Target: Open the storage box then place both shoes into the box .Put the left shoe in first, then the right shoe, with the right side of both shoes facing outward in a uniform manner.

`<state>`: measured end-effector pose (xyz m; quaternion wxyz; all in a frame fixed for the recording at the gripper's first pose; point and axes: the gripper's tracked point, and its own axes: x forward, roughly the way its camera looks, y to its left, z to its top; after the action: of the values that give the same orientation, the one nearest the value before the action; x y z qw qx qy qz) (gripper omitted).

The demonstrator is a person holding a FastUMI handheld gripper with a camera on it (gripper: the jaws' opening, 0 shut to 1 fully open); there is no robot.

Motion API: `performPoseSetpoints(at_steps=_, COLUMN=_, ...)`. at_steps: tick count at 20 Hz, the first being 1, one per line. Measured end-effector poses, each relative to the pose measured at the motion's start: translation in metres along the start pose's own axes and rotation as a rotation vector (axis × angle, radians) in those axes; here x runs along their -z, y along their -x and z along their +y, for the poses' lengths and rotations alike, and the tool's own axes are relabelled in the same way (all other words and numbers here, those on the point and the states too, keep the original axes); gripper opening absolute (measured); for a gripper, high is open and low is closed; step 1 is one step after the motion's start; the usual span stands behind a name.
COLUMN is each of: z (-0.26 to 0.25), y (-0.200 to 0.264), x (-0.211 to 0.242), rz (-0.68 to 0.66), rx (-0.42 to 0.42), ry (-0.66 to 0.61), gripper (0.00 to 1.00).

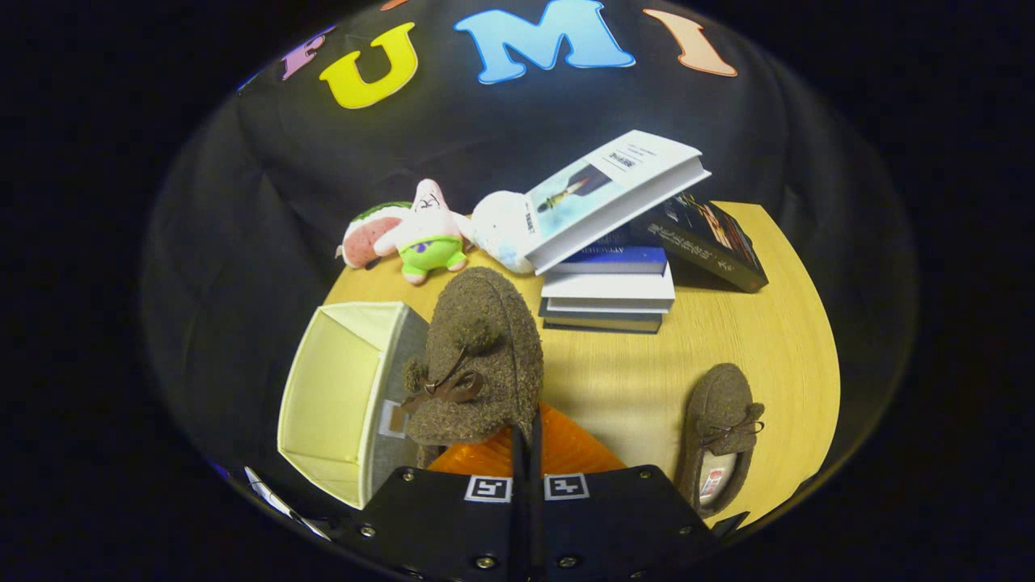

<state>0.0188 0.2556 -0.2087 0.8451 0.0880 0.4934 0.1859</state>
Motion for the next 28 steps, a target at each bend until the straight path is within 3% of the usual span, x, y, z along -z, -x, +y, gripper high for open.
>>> performPoseSetpoints(at_steps=8, z=0.085, y=0.031, x=-0.03, rz=-0.05, rx=-0.135, ry=0.023, gripper=0.01)
performPoseSetpoints(at_steps=15, z=0.159, y=-0.001, x=-0.006, rz=0.04, rx=-0.186, ry=0.032, gripper=0.0)
performPoseSetpoints(at_steps=20, z=0.192, y=-0.047, x=0.031, rz=0.124, rx=-0.156, ry=0.01, gripper=0.01)
performPoseSetpoints(at_steps=28, z=0.196, y=-0.124, x=0.065, rz=0.249, rx=-0.003, ry=-0.049, gripper=0.0)
